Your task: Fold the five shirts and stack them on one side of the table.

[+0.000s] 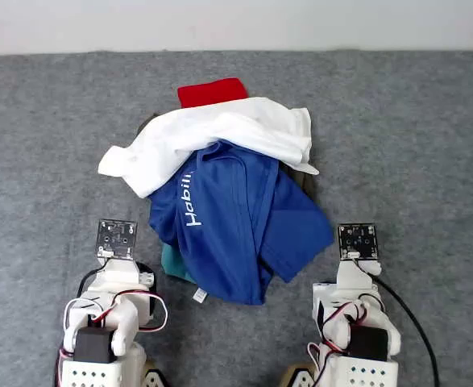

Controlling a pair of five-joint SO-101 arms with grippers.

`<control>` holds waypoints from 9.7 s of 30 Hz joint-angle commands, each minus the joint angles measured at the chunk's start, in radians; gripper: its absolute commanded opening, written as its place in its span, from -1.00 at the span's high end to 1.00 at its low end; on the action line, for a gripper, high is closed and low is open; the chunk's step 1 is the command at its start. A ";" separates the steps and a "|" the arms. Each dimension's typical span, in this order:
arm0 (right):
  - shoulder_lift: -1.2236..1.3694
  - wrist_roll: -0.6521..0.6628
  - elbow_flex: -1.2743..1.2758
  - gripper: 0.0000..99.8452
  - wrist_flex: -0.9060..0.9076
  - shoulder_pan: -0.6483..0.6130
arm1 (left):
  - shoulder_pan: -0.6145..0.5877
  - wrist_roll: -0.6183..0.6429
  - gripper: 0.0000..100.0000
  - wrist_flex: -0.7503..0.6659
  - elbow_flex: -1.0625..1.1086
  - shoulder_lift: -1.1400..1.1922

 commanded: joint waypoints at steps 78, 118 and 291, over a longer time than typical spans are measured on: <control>-0.012 -0.008 0.014 0.98 0.002 0.005 | 0.034 -0.393 0.97 0.075 -1.125 0.928; -0.012 -0.008 0.014 0.98 0.002 0.005 | 0.196 -0.534 0.55 0.230 -2.150 2.435; -0.012 -0.008 0.014 0.98 0.002 0.005 | -0.422 -0.275 0.97 0.433 -2.957 2.018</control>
